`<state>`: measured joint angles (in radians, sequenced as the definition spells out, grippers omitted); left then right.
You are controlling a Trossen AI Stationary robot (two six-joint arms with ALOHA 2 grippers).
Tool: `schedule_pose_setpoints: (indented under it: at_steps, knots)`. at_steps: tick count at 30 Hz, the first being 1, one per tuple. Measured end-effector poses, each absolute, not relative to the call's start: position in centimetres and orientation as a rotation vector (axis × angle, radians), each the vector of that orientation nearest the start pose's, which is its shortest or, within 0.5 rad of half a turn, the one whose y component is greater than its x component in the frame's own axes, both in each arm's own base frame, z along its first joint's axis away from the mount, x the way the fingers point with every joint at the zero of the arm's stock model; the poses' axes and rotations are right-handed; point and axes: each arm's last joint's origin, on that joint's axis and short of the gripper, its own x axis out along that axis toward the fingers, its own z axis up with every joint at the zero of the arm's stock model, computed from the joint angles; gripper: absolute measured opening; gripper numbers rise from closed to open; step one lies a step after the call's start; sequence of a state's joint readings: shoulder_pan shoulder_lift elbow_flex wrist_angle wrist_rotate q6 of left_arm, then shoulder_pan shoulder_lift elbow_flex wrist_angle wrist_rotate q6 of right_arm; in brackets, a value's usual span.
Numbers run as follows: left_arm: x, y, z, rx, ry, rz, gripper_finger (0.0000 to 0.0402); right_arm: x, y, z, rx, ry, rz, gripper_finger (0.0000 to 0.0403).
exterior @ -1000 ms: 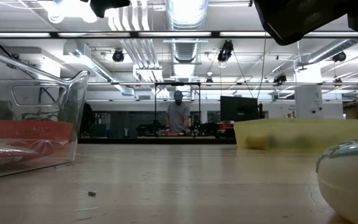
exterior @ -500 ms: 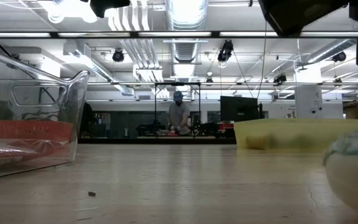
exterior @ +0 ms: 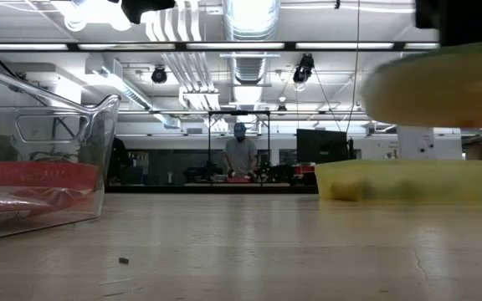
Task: Pick & Place Food Item
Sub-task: Put the green donut into the red bin
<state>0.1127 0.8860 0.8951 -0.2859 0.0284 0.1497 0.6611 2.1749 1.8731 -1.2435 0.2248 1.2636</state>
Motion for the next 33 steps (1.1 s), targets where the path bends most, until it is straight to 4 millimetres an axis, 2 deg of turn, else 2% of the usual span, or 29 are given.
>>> schedule_pose_setpoints:
  at_steps: [6,14,19,23,29,33]
  knots:
    - [18.9,2.1,34.4,0.129,0.282,0.063,0.0232,34.3,24.2,22.4,0.189,1.191,-0.509,0.0063]
    - [18.9,2.1,34.4,0.129,0.282,0.063,0.0232,35.7,21.2,23.0,0.039,1.188,-0.483,0.0063]
    - [18.9,2.1,34.4,0.129,0.282,0.063,0.0232,37.3,17.7,22.8,-0.061,1.246,-0.468,0.0063]
    - [18.9,2.1,34.4,0.129,0.282,0.063,0.0232,38.4,14.2,23.2,-0.066,1.27,-0.508,0.0063]
    - [18.9,2.1,34.4,0.129,0.282,0.063,0.0232,39.6,8.9,23.8,-0.133,1.156,-0.748,0.0063]
    - [18.9,2.1,34.4,0.129,0.282,0.063,0.0232,40.1,6.6,24.0,-0.168,1.091,-0.866,0.0063]
